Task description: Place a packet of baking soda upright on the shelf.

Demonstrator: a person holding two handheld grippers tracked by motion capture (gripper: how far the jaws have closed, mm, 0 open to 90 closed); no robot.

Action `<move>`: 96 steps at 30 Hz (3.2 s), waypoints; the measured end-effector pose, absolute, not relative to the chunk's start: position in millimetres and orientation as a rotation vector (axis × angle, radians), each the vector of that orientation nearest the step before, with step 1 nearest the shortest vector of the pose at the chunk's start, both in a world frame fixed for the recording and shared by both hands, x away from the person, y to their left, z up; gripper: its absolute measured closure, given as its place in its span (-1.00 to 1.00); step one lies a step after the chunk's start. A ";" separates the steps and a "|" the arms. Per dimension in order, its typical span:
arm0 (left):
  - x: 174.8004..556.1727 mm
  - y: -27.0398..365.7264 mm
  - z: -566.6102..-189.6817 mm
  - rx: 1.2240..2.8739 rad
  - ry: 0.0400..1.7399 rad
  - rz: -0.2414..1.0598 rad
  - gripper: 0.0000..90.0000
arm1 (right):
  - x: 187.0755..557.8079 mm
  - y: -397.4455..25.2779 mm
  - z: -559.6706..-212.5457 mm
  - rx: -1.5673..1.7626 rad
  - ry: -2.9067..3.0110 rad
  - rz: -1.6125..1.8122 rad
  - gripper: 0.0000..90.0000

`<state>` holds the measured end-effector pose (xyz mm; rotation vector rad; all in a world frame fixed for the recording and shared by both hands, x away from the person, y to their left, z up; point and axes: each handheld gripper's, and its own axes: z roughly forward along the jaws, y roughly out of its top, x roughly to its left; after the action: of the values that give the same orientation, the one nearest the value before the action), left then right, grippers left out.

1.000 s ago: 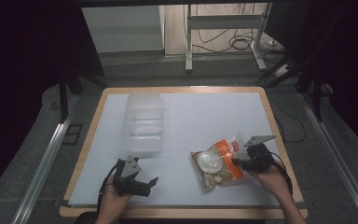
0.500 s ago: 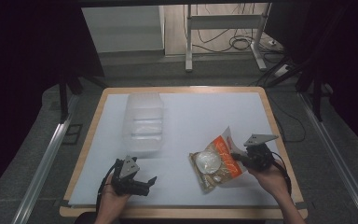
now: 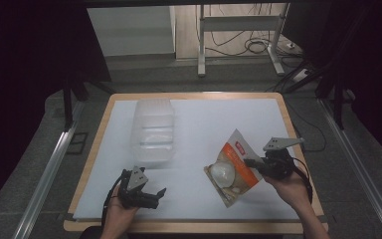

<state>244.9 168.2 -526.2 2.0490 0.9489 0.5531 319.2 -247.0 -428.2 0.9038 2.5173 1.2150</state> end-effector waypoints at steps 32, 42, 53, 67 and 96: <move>244.6 170.8 -524.4 2.042 0.946 0.570 -1.00 | 363.4 -212.4 -368.6 0.786 2.468 1.141 0.99; 245.3 176.5 -523.7 2.033 0.970 0.570 -1.00 | 388.0 -189.3 -360.8 0.747 2.498 1.169 0.99; 245.6 184.3 -522.5 2.015 0.987 0.588 -1.00 | 403.9 -157.5 -341.8 0.667 2.491 1.225 0.99; 245.2 181.2 -522.4 2.007 0.971 0.586 -1.00 | 424.3 -103.4 -324.9 0.562 2.520 1.192 0.99; 245.6 175.7 -523.1 2.000 0.954 0.564 -1.00 | 484.9 11.6 -321.5 0.487 2.562 1.259 0.99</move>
<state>245.6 175.7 -523.1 2.0002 0.9538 0.5644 484.9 11.6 -321.5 0.4871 2.5620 1.2589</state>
